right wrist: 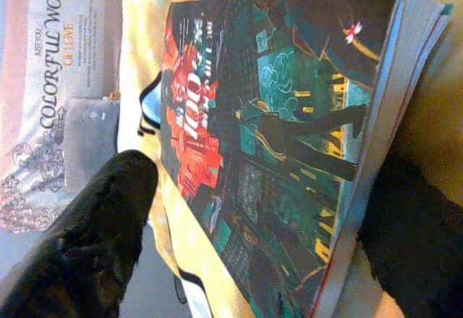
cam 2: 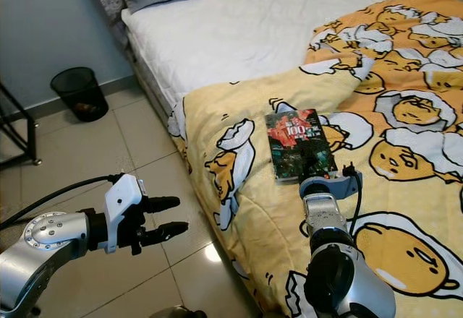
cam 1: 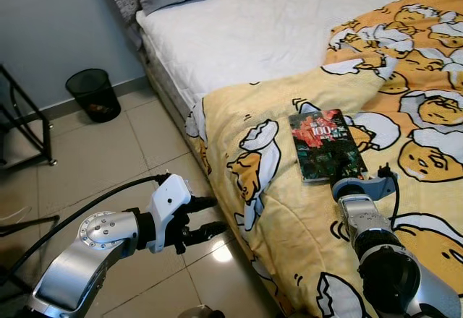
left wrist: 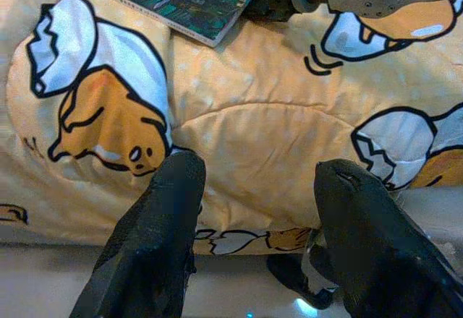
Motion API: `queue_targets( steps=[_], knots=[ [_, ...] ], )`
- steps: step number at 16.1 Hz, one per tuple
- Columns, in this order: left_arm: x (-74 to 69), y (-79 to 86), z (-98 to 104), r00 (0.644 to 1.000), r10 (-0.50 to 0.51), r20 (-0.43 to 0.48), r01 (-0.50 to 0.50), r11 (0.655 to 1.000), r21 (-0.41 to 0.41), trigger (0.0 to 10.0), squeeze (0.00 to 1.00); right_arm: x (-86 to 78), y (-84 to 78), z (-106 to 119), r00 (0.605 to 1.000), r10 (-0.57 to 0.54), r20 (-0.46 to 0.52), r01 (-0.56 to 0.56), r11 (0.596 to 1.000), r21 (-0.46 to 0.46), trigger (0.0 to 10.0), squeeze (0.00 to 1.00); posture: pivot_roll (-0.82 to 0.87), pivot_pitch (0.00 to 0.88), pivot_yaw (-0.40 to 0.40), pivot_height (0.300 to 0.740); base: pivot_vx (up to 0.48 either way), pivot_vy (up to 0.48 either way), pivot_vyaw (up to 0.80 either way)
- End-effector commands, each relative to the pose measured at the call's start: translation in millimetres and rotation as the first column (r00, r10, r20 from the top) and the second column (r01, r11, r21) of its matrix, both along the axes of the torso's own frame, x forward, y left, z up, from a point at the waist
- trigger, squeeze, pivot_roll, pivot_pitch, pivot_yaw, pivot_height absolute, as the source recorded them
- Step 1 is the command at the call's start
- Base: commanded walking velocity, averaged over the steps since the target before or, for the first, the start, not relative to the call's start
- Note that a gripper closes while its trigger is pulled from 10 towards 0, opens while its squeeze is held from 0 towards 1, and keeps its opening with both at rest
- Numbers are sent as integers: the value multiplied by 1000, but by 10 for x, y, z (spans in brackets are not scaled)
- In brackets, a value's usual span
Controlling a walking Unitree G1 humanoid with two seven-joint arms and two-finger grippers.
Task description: Clean up the room
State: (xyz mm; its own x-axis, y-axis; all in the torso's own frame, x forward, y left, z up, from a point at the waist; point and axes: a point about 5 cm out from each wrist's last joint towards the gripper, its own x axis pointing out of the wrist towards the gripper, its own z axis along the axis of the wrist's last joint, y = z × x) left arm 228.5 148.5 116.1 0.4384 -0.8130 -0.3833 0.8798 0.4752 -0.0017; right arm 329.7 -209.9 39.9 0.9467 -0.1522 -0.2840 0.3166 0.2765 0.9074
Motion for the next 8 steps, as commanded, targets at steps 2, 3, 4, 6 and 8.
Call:
queue_targets(
  steps=[2, 3, 4, 6, 8],
  knots=[
    [20, 35, 17, 1000, 18, 17, -18, 1000, 9, 10000, 0, 95, 59, 107, 999, 9, 46, -10, 1000, 19, 3804, 0, 32, 32, 77, 740, 0, 0, 0],
    [22, 35, 17, 1000, 19, 19, -19, 1000, 9, 10000, 0, 99, 56, 112, 999, 5, 46, -6, 1000, 20, 3333, 0, 32, 31, 77, 740, 0, 0, 0],
    [25, 33, 18, 1000, 20, 21, -21, 1000, 9, 10000, 0, 105, 48, 121, 999, -3, 46, 2, 1000, 19, 1451, 0, 32, 30, 77, 740, 0, 0, 0],
    [31, 22, 16, 999, 22, 25, -22, 1000, 9, 10000, 0, 107, 30, 128, 999, -14, 47, 13, 1000, 18, 0, 0, 32, 27, 76, 740, 0, 0, 0],
    [37, 17, 14, 999, 24, 27, -24, 1000, 7, 10000, 0, 111, 23, 135, 999, -18, 48, 17, 1000, 15, 0, 0, 29, 24, 73, 740, 0, 0, 0]
  ],
)
